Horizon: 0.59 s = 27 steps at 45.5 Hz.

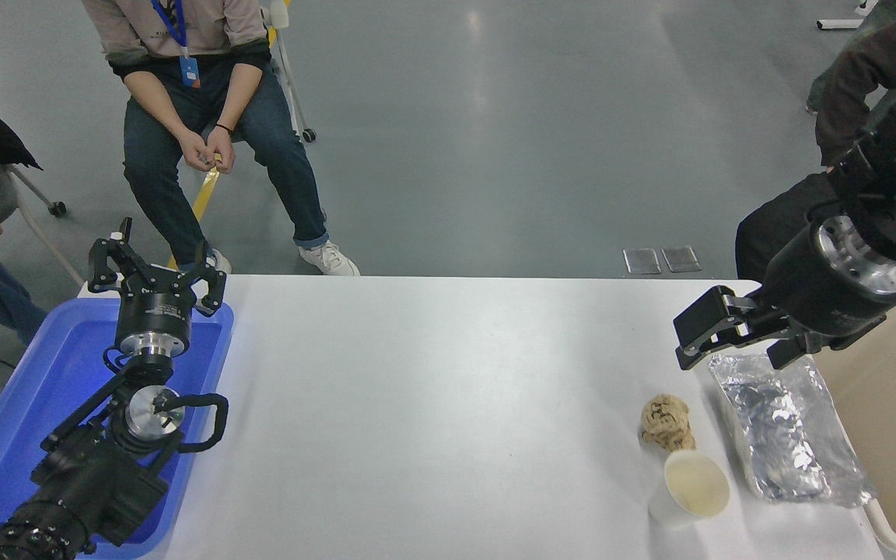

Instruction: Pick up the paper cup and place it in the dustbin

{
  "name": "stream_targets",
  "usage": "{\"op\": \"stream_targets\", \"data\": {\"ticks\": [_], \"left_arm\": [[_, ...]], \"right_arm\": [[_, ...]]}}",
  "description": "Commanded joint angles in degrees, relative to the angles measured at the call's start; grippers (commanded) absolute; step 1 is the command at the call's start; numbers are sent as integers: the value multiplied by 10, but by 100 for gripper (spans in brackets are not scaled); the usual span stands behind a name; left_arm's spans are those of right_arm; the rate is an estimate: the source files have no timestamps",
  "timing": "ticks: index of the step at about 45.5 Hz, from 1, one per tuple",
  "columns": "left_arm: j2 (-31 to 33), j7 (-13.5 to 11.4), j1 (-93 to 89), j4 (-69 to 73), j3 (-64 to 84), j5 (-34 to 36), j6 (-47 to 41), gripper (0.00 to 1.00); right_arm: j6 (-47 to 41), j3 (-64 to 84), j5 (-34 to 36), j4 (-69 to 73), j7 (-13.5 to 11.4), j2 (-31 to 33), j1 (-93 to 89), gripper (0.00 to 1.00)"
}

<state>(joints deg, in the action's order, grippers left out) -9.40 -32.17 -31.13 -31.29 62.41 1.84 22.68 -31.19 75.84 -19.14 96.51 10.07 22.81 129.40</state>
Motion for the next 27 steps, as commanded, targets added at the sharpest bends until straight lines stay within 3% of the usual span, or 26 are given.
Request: {"op": "stream_targets", "data": {"ticks": [1,8,27], "left_arm": [[2,0,0,0,0,0,0,99],[0,0,0,0,0,0,0,99],[2,0,0,0,0,0,0,99]], "right_arm": [[51,-45,-87,-5,-1,65,-124,100],[75,-96,-125,-23,-3,104,-208,100],[169,-175,-209,-122,-5,113,-383,100]]}}
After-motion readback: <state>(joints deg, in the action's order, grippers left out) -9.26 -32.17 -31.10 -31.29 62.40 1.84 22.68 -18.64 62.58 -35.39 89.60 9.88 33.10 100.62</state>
